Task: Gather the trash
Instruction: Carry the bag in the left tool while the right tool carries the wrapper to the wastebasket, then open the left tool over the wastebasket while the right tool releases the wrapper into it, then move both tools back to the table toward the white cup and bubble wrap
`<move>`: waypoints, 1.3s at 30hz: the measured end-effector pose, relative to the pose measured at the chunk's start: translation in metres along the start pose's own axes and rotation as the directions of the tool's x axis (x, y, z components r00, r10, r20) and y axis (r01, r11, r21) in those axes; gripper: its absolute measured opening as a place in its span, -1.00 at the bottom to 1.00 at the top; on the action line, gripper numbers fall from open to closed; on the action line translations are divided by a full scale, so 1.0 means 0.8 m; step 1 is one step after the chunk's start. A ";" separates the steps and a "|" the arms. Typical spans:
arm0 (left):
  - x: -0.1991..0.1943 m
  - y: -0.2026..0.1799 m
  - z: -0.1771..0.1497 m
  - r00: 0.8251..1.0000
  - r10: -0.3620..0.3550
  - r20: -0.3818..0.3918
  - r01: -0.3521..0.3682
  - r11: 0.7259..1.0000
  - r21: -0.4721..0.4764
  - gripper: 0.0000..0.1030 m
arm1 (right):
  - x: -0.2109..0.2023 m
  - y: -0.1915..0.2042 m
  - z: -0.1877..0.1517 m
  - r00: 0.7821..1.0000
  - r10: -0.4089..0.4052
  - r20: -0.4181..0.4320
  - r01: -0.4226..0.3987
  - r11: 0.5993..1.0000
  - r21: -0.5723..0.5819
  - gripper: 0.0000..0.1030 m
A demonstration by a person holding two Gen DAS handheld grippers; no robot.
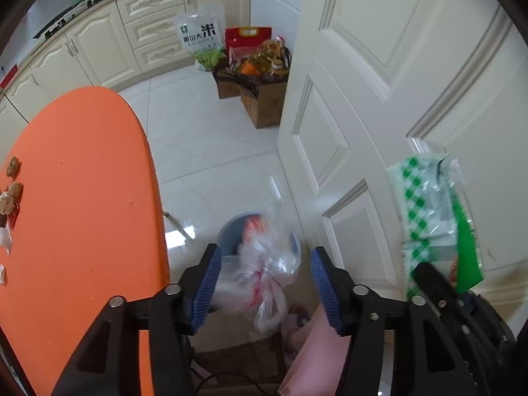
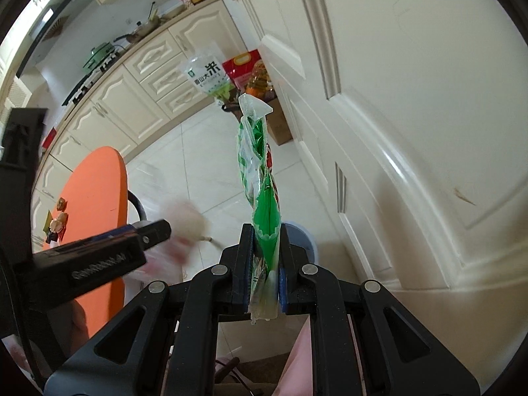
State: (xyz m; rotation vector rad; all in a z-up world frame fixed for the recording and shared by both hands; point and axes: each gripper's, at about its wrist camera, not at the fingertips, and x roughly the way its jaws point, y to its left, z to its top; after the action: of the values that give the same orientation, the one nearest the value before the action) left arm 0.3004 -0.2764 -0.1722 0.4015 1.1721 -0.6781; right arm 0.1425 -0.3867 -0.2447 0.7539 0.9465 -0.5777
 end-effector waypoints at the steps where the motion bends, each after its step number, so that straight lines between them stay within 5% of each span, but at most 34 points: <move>1: 0.002 -0.002 0.003 1.000 0.001 0.003 -0.001 1.000 -0.003 0.08 | 0.003 0.001 0.000 1.000 0.004 -0.005 -0.004 1.000 -0.003 -0.76; 6: -0.008 0.014 -0.014 1.000 -0.002 0.022 0.003 1.000 -0.031 0.09 | 0.017 0.019 0.005 0.999 0.018 -0.026 -0.018 0.999 -0.029 -0.75; 12: -0.036 0.046 -0.035 0.999 0.007 0.051 -0.002 0.995 -0.097 0.09 | 0.021 0.037 0.008 0.990 0.128 -0.051 -0.129 0.992 -0.012 -0.58; 15: -0.047 0.057 -0.043 0.998 0.020 0.063 -0.013 0.993 -0.116 0.09 | 0.012 0.046 0.009 0.993 0.117 -0.021 -0.117 0.993 -0.026 -0.17; 17: -0.052 0.062 -0.049 0.997 0.024 0.067 -0.015 0.992 -0.126 0.10 | 0.005 0.050 0.005 0.995 0.097 -0.003 -0.097 0.994 -0.042 -0.09; 30: -0.096 0.083 -0.089 0.998 0.009 0.069 0.002 0.987 -0.163 0.10 | -0.025 0.076 -0.015 0.996 0.092 -0.005 -0.092 0.992 -0.085 -0.04; 33: -0.111 0.091 -0.103 0.997 0.020 0.080 -0.006 0.985 -0.175 0.10 | -0.039 0.089 -0.022 0.995 0.096 0.011 -0.094 0.989 -0.113 0.24; 39: -0.152 0.117 -0.148 0.992 0.051 0.117 -0.026 0.977 -0.213 0.10 | -0.070 0.130 -0.045 0.991 0.128 0.040 -0.119 0.975 -0.186 0.38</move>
State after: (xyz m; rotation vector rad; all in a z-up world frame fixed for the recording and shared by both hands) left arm 0.2525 -0.1012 -0.1048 0.2000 1.1046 -0.5304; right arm 0.1737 -0.2881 -0.1770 0.6247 0.8848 -0.3931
